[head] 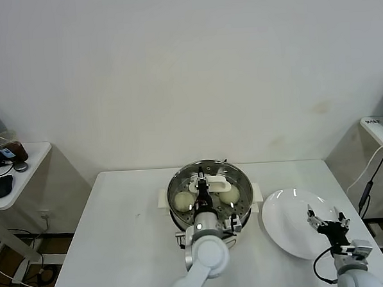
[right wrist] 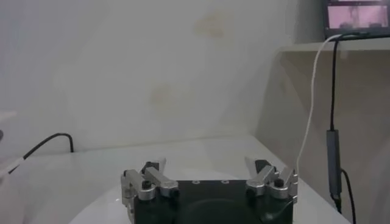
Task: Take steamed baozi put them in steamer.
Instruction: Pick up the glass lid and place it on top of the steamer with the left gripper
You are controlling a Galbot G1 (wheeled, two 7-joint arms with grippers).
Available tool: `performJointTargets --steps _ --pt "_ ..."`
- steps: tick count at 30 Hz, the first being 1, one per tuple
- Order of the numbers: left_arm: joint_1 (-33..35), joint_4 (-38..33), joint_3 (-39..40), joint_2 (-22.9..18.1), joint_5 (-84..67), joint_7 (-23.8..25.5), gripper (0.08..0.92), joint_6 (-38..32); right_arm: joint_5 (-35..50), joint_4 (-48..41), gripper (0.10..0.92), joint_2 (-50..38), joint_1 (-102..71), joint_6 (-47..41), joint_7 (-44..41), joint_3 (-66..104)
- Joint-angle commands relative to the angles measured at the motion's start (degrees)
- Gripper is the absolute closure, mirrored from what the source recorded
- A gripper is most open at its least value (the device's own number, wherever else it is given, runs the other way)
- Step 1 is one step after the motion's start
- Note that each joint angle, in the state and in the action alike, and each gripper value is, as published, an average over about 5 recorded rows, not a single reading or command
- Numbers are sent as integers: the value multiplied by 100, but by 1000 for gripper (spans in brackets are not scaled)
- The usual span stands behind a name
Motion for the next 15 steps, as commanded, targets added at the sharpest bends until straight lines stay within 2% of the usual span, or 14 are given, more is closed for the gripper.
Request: performJointTargets --steps 1,4,10,15 --pt "191 -266 83 55 -154 -433 818 -193 -17 -12 203 8 9 7 1 -5" --pt "351 -532 128 162 -151 -446 775 -302 -20 -12 203 3 5 9 0 3" --pt "744 -1125 201 398 -144 -394 608 -451 -10 -32 203 -19 -4 12 -2 28" --pt "975 -1535 201 541 -130 -167 460 -443 -18 -35 203 -11 3 9 -3 9"
